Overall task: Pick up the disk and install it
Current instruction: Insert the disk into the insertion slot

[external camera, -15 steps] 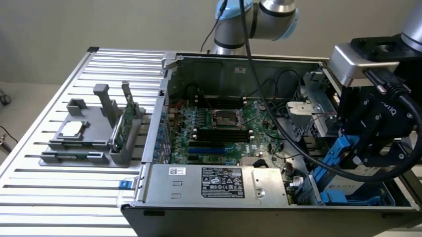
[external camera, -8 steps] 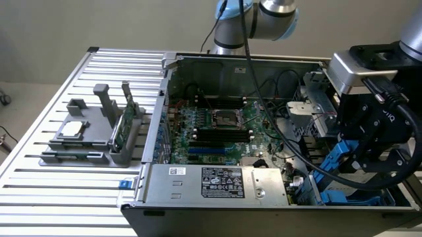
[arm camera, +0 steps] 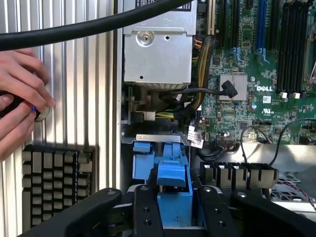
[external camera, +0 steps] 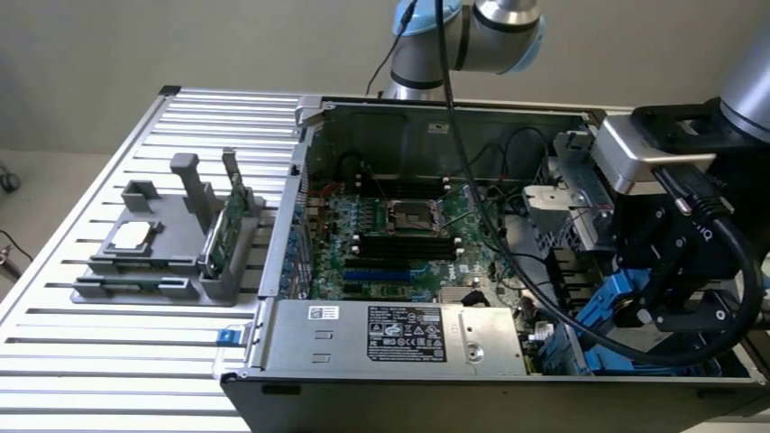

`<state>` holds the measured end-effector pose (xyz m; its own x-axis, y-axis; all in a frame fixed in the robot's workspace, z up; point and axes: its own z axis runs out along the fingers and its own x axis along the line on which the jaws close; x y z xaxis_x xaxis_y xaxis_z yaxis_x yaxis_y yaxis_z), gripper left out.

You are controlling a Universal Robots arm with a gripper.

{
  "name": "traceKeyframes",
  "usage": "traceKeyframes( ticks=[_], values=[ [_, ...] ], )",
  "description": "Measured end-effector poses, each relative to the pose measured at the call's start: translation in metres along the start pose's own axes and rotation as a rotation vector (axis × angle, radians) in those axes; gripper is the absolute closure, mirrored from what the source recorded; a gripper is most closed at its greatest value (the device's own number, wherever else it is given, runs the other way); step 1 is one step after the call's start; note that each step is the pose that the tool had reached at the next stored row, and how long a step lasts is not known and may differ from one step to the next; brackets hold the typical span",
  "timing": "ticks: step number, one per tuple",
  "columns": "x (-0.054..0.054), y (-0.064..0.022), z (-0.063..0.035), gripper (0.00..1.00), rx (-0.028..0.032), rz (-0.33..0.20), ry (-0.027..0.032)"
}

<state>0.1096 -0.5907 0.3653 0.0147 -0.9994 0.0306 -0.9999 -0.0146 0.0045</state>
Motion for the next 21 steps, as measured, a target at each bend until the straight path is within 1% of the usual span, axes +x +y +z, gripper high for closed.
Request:
traceKeyframes(
  ticks=[9, 13, 18, 19, 21],
  values=[
    [0.0, 0.0, 0.0164, 0.67, 0.0, 0.0, -0.001],
    [0.0, -0.0001, 0.0221, 0.67, -0.0001, -0.001, -0.0009],
    [0.0, 0.0, 0.0244, 0.67, -0.0008, -0.001, -0.0014],
    [0.0, 0.0, 0.0244, 0.62, -0.001, -0.001, -0.0018],
    [0.0, -0.0001, 0.0237, 0.62, -0.0011, -0.001, -0.0015]
  ],
)
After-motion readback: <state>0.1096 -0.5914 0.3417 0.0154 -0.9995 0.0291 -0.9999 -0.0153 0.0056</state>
